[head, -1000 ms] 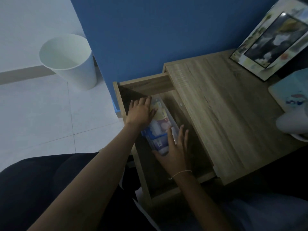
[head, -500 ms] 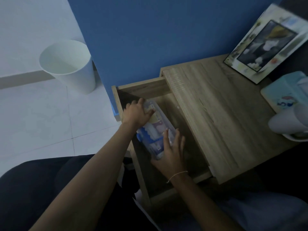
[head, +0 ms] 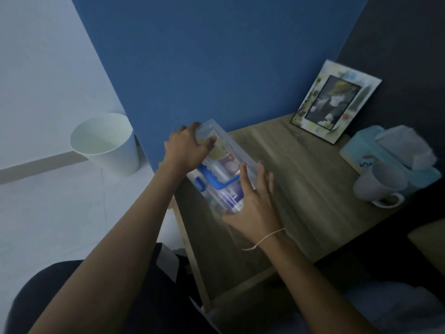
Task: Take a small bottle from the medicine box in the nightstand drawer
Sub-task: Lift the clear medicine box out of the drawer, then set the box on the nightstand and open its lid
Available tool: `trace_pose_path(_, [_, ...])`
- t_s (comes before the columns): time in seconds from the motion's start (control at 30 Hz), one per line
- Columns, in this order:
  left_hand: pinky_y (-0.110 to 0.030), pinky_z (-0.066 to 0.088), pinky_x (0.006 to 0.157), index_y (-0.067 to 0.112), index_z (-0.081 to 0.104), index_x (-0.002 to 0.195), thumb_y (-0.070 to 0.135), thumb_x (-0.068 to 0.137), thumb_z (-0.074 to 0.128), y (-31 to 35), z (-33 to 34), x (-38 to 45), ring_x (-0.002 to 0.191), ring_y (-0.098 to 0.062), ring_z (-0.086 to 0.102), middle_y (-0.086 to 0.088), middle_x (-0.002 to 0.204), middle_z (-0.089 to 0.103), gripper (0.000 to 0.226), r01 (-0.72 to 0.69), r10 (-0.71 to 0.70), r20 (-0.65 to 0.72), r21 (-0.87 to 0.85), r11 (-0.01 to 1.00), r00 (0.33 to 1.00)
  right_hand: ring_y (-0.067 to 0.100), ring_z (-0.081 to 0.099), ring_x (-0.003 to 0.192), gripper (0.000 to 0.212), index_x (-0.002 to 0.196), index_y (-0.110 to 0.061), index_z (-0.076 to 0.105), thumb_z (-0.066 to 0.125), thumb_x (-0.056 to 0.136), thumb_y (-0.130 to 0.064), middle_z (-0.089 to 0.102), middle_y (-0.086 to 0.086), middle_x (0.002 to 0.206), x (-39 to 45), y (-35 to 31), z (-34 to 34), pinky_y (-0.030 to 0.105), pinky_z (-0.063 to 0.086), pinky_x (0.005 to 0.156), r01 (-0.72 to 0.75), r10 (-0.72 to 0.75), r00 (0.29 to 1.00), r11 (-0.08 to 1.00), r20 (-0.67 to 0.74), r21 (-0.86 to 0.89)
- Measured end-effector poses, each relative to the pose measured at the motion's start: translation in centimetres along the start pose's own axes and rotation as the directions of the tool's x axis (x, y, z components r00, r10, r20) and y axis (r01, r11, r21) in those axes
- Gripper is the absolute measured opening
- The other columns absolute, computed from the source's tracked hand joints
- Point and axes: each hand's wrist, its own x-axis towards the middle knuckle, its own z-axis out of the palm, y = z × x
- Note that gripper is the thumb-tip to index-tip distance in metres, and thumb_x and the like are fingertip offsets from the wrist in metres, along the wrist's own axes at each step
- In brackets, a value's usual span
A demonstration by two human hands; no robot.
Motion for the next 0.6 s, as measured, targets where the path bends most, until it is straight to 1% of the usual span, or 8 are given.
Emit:
trace_pose_path(0.13, [-0.048,0.040,0.106,0.016,0.035,0.143,0.048,0.089,0.055,2.3,1.6,0.1,0.127,-0.038,0.047,-0.018,0.137,0.051,0.066,0.002,0.007,0.121,-0.072,0.997,0.993,0.034,-0.016,0.144,0.116,0.145,-0.043,-0.008,0.070,0.060,-0.052,-0.013,-0.001,0.159,1.6,3.7,-3.4,0.059,0.019,0.112,-0.009,0.013,0.997,0.999,0.072,-0.049])
trace_pose_path(0.23, [-0.042,0.039,0.107,0.010,0.034,0.143,0.044,0.090,0.056,3.1,3.8,-0.5,0.128,-0.038,0.047,-0.022,0.137,0.051,0.067,-0.029,0.047,0.183,-0.102,0.994,0.982,0.035,-0.014,0.144,0.115,0.147,-0.039,-0.002,0.070,0.058,-0.056,-0.012,0.000,0.159,1.8,6.4,-4.9,0.058,0.018,0.115,-0.018,0.029,0.992,0.996,0.124,-0.091])
trace_pose_path(0.33, [-0.045,0.037,0.109,0.011,0.030,0.146,0.049,0.091,0.052,3.3,5.6,-0.8,0.131,-0.039,0.043,-0.022,0.143,0.045,0.070,-0.021,0.039,0.210,-0.085,0.996,0.977,0.032,-0.015,0.144,0.118,0.147,-0.040,-0.002,0.067,0.055,-0.064,-0.014,-0.004,0.159,1.7,8.0,-5.4,0.057,0.017,0.114,-0.047,0.061,0.985,0.995,0.161,-0.085])
trace_pose_path(0.4, [-0.046,0.036,0.110,0.011,0.028,0.146,0.051,0.091,0.050,3.3,6.3,-0.7,0.133,-0.039,0.040,-0.022,0.146,0.041,0.072,-0.018,0.032,0.211,-0.066,0.998,0.977,0.029,-0.019,0.144,0.119,0.147,-0.040,-0.004,0.064,0.053,-0.066,-0.017,-0.006,0.159,1.9,8.6,-5.6,0.056,0.017,0.114,-0.043,0.058,0.983,0.995,0.176,-0.085])
trace_pose_path(0.43, [-0.046,0.035,0.111,0.010,0.027,0.147,0.051,0.092,0.049,3.3,6.5,-0.6,0.134,-0.039,0.039,-0.022,0.146,0.040,0.072,-0.023,0.035,0.209,-0.059,0.998,0.977,0.028,-0.022,0.143,0.120,0.148,-0.039,-0.005,0.066,0.055,-0.065,-0.019,-0.006,0.158,2.0,8.7,-5.7,0.055,0.014,0.114,-0.034,0.051,0.982,0.995,0.183,-0.097])
trace_pose_path(0.5, [-0.046,0.033,0.112,0.009,0.025,0.147,0.051,0.094,0.045,3.4,6.7,-0.8,0.135,-0.039,0.038,-0.022,0.148,0.038,0.071,-0.048,0.053,0.195,-0.031,0.998,0.979,0.026,-0.031,0.140,0.119,0.148,-0.034,-0.007,0.067,0.060,-0.064,-0.024,0.000,0.157,2.4,8.8,-6.0,0.054,0.004,0.115,-0.022,0.054,0.980,0.986,0.193,-0.163])
trace_pose_path(0.53, [-0.046,0.031,0.113,0.008,0.025,0.147,0.050,0.095,0.042,3.4,6.8,-1.1,0.136,-0.038,0.036,-0.021,0.150,0.036,0.069,-0.087,0.084,0.160,0.010,0.996,0.983,0.026,-0.035,0.137,0.118,0.149,-0.031,-0.009,0.066,0.064,-0.064,-0.025,0.003,0.157,2.5,8.6,-6.0,0.054,-0.002,0.114,-0.020,0.060,0.982,0.975,0.179,-0.222])
trace_pose_path(0.6, [-0.045,0.021,0.119,0.008,0.025,0.148,0.045,0.099,0.036,3.4,7.2,-2.1,0.143,-0.033,0.027,-0.017,0.155,0.028,0.063,-0.225,0.218,0.064,0.130,0.966,0.974,0.024,-0.035,0.136,0.110,0.149,-0.021,-0.010,0.059,0.074,-0.061,-0.023,0.009,0.157,2.1,8.0,-5.5,0.050,-0.008,0.115,0.005,0.028,0.995,0.948,0.099,-0.320])
